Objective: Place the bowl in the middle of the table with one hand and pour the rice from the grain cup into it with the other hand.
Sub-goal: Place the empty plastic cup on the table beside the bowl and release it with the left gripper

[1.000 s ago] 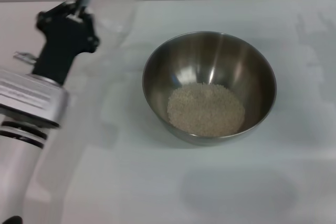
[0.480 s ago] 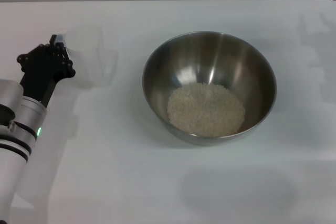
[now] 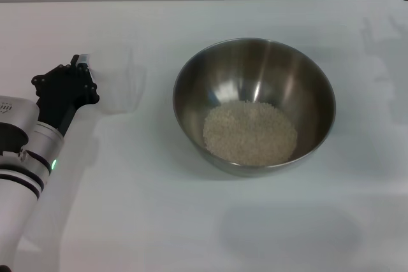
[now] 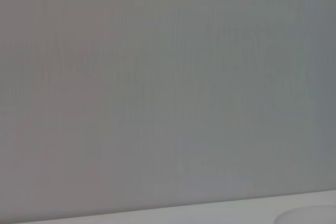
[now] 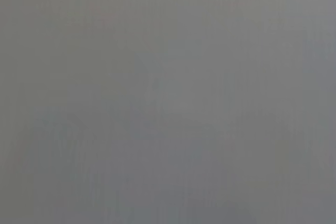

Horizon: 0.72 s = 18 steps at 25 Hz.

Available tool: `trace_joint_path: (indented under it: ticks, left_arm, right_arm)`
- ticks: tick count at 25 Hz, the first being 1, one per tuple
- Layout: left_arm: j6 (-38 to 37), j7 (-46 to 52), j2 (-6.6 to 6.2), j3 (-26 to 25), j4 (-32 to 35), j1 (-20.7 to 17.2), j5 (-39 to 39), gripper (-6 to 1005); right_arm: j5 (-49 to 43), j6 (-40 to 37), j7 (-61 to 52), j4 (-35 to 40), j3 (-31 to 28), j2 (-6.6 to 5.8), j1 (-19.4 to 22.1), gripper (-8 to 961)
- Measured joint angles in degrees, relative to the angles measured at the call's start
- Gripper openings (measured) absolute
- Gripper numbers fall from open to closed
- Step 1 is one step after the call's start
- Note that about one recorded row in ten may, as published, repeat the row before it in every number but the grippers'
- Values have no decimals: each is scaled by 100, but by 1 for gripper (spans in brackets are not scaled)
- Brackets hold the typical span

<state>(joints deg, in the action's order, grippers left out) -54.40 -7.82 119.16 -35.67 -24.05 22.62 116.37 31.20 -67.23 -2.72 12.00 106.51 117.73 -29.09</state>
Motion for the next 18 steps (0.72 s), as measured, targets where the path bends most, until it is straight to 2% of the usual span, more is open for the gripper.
trace_joint_path:
  ticks: [9, 14, 18]
  left_arm:
    - [205, 134, -10, 5, -88, -14, 19, 46]
    - [416, 722, -46, -26, -61, -23, 38, 136]
    - [369, 755, -63, -28, -116, -137, 42, 207]
  right_arm:
    - [0, -5, 0, -5, 0, -13, 4, 523]
    - [0, -23, 0, -5, 0, -13, 13, 523]
    - [0, -24, 0, -5, 0, -13, 21, 523]
